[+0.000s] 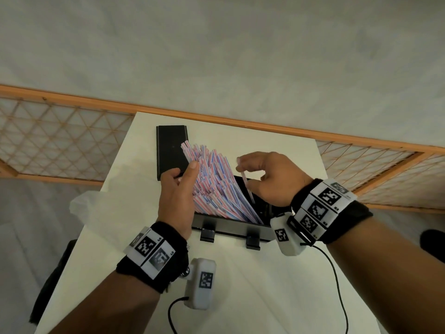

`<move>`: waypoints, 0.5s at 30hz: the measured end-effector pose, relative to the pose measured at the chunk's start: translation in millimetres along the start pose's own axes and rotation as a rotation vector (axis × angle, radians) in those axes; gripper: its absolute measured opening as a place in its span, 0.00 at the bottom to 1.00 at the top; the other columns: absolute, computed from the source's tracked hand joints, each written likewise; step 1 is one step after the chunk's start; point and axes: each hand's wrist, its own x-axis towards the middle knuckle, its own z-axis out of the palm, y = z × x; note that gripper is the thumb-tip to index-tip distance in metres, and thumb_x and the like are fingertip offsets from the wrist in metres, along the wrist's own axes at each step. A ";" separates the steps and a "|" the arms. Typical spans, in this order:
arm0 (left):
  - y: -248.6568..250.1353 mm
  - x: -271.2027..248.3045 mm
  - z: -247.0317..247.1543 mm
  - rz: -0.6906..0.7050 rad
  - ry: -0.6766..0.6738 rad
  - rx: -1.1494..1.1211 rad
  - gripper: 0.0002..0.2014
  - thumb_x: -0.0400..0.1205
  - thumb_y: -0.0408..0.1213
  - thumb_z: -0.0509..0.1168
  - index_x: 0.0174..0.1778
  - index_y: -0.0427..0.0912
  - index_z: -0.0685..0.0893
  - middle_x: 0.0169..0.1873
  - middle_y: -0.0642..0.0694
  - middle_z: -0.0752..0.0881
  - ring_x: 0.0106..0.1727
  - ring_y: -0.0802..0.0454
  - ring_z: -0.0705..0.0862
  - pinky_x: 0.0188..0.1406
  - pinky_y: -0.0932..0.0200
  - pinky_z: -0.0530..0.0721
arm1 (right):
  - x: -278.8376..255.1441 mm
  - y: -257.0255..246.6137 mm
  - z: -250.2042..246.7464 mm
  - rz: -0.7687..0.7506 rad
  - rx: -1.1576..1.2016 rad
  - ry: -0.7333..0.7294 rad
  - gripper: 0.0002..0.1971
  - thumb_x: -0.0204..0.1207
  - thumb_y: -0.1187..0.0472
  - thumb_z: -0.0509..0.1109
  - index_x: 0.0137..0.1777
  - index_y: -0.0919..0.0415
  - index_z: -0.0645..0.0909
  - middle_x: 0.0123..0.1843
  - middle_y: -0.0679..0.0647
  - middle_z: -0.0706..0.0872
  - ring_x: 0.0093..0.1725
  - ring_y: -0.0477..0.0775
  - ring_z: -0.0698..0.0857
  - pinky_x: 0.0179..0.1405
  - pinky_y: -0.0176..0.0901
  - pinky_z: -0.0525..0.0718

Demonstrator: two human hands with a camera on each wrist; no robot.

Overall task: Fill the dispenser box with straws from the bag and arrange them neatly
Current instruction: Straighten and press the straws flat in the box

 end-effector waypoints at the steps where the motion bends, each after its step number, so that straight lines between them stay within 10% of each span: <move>1: -0.5 0.2 0.0 -0.001 0.002 0.004 0.51 0.69 0.75 0.72 0.75 0.37 0.75 0.65 0.35 0.86 0.63 0.39 0.89 0.63 0.31 0.86 | -2.8 1.9 3.9 0.029 0.065 0.000 0.15 0.73 0.66 0.71 0.55 0.48 0.87 0.68 0.41 0.84 0.62 0.43 0.84 0.58 0.37 0.82; 5: -2.4 1.2 -2.3 -0.021 0.029 0.026 0.52 0.67 0.77 0.71 0.73 0.36 0.76 0.64 0.33 0.85 0.63 0.36 0.88 0.64 0.27 0.84 | -14.1 30.0 22.3 0.270 0.114 0.120 0.11 0.68 0.63 0.74 0.49 0.51 0.81 0.49 0.47 0.89 0.49 0.49 0.89 0.48 0.42 0.86; 9: -1.3 0.1 -1.2 -0.027 0.042 0.019 0.52 0.66 0.76 0.73 0.72 0.33 0.76 0.63 0.32 0.85 0.61 0.36 0.89 0.62 0.29 0.86 | -9.8 49.5 49.8 0.469 -0.066 -0.250 0.24 0.66 0.56 0.77 0.61 0.54 0.74 0.55 0.52 0.84 0.50 0.52 0.83 0.44 0.42 0.82; 15: 6.6 -12.6 5.6 -0.045 0.067 0.010 0.53 0.59 0.79 0.73 0.73 0.45 0.75 0.66 0.41 0.85 0.65 0.41 0.87 0.67 0.32 0.83 | 13.3 48.6 72.1 0.432 -0.010 -0.345 0.24 0.66 0.64 0.72 0.64 0.53 0.78 0.53 0.52 0.87 0.51 0.53 0.86 0.46 0.40 0.83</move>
